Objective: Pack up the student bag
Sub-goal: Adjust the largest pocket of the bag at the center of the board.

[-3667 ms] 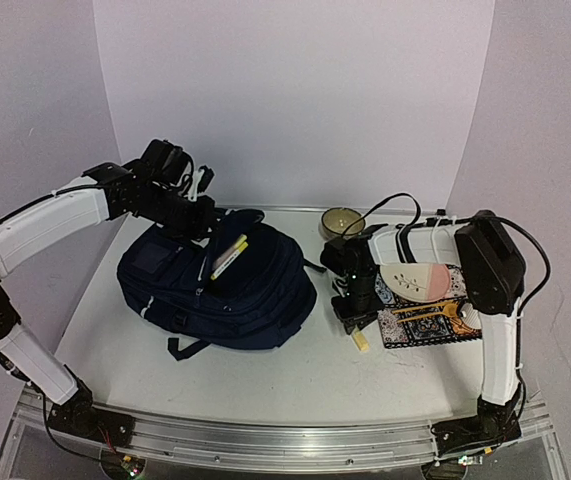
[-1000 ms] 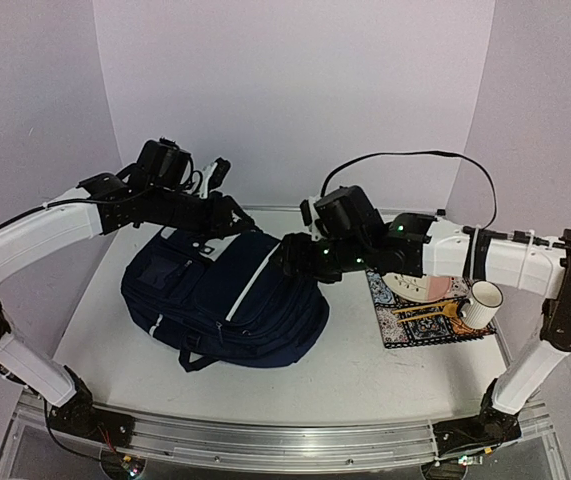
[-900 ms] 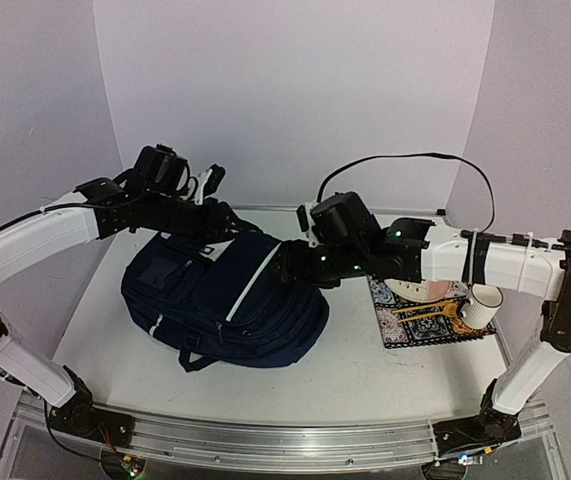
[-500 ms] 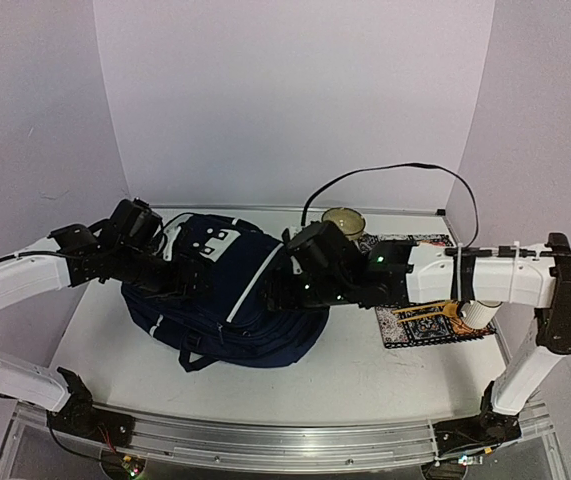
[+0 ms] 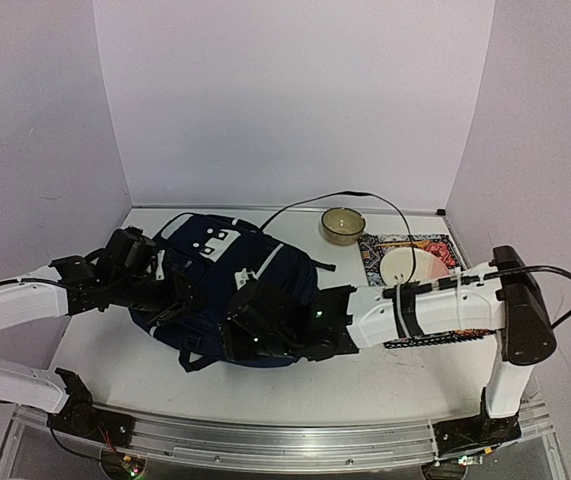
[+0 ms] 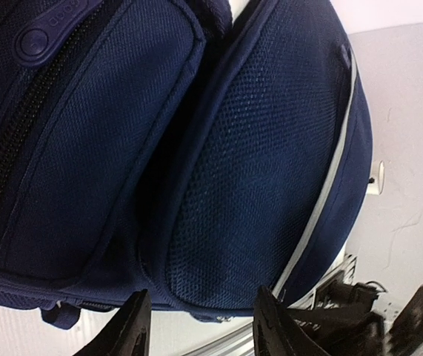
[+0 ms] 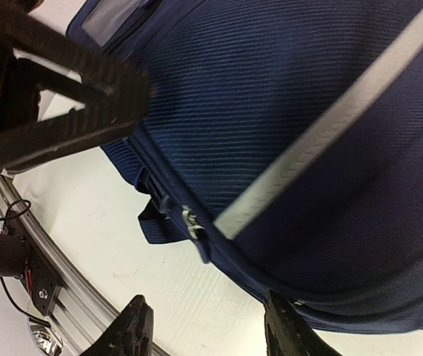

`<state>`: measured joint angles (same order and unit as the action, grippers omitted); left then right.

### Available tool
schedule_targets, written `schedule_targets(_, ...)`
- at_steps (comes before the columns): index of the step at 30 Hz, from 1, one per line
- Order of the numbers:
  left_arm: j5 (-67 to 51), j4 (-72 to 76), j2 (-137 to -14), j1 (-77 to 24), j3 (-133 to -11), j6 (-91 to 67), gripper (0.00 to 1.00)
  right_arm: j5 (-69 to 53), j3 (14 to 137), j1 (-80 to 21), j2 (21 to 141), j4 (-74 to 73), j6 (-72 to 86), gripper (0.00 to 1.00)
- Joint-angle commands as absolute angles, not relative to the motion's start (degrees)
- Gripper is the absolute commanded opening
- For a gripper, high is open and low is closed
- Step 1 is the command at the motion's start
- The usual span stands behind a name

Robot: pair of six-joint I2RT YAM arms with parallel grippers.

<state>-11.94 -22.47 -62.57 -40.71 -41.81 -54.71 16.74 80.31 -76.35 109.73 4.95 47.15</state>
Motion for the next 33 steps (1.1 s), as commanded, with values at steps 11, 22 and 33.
schedule_targets(11, -13.3, -12.2, -62.6, -40.6, -38.3, -59.9, 0.42, 22.9, 87.3, -78.1, 119.0, 9.1, 47.5, 0.37)
schedule_targets(22, -14.3, -11.9, -63.9, -40.6, -39.1, -59.5, 0.42, 30.8, 87.7, -78.0, 120.8, 9.2, 48.9, 0.23)
schedule_targets(33, -15.1, -10.3, -64.9, -40.6, -38.7, -60.0, 0.43, 30.7, 90.3, -77.5, 123.1, 12.7, 45.7, 0.18)
